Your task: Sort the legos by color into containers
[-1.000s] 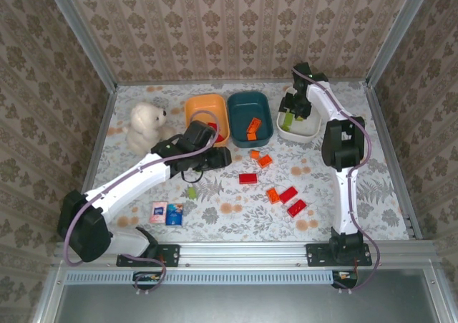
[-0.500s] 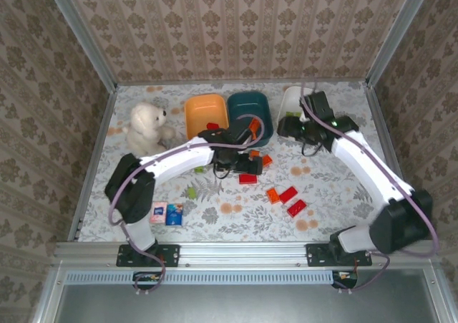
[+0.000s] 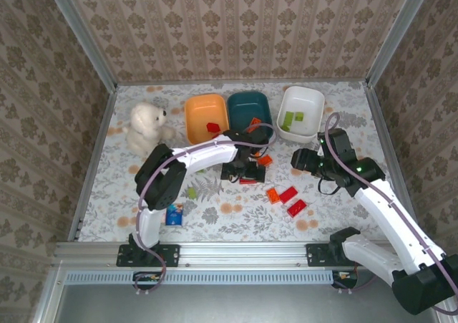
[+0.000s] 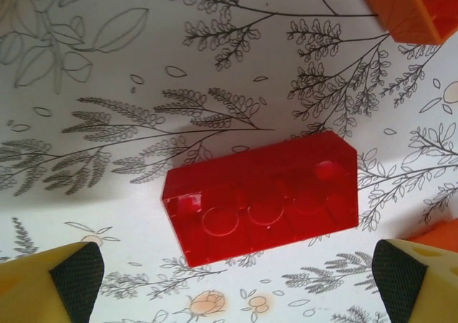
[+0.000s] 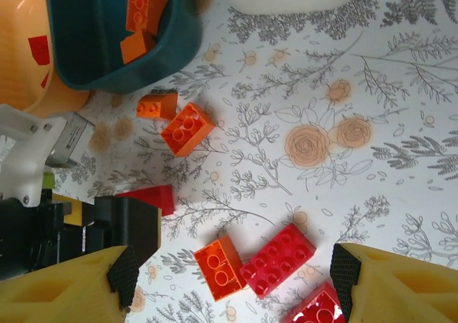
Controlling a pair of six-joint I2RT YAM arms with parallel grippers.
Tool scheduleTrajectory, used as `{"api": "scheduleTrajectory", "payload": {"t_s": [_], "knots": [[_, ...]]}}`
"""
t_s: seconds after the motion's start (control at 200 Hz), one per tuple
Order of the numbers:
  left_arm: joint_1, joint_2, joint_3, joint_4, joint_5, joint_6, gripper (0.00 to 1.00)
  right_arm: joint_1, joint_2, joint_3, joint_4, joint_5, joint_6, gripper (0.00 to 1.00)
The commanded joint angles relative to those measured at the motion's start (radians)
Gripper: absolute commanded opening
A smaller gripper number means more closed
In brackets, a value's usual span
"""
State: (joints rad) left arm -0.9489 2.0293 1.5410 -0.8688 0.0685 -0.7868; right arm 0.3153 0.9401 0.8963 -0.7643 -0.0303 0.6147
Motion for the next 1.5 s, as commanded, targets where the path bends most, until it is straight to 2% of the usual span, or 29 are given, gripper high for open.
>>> {"api": "scheduleTrajectory", "payload": {"t_s": [0.0, 0.22, 0.34, 0.515, 0.58, 0.69, 0.88, 1.1, 1.315, 1.495], "knots": [[-0.020, 0.039, 0.050, -0.059, -0.031, -0.079, 1.00, 0.004, -0.019, -0.014, -0.036, 0.001, 0.018, 0.74], [-0.036, 0.122, 0.138, -0.129, -0.098, -0.108, 1.00, 0.005, -0.038, -0.013, -0.056, -0.023, -0.008, 0.74], [-0.036, 0.143, 0.132, -0.101, -0.128, -0.118, 0.95, 0.005, -0.069, -0.047, 0.005, -0.144, -0.027, 0.74], [-0.040, 0.169, 0.158, -0.092, -0.152, -0.121, 0.82, 0.005, -0.121, -0.076, 0.016, -0.207, -0.006, 0.74], [-0.042, 0.161, 0.159, -0.086, -0.163, -0.117, 0.69, 0.004, -0.130, -0.078, 0.002, -0.208, -0.007, 0.74], [-0.045, 0.125, 0.156, -0.084, -0.197, -0.109, 0.55, 0.005, -0.143, -0.079, -0.015, -0.204, -0.009, 0.74], [-0.012, -0.004, 0.167, -0.128, -0.275, -0.078, 0.54, 0.005, -0.140, -0.056, -0.025, -0.205, -0.019, 0.74], [0.114, -0.138, 0.168, -0.133, -0.319, 0.031, 0.54, 0.008, -0.086, -0.030, 0.009, -0.222, -0.033, 0.74], [0.276, -0.102, 0.217, -0.100, -0.319, 0.215, 0.54, 0.041, -0.003, 0.000, 0.060, -0.222, -0.028, 0.74], [0.347, -0.012, 0.301, -0.054, -0.343, 0.431, 0.55, 0.080, 0.046, 0.031, 0.067, -0.202, -0.023, 0.74]]}}
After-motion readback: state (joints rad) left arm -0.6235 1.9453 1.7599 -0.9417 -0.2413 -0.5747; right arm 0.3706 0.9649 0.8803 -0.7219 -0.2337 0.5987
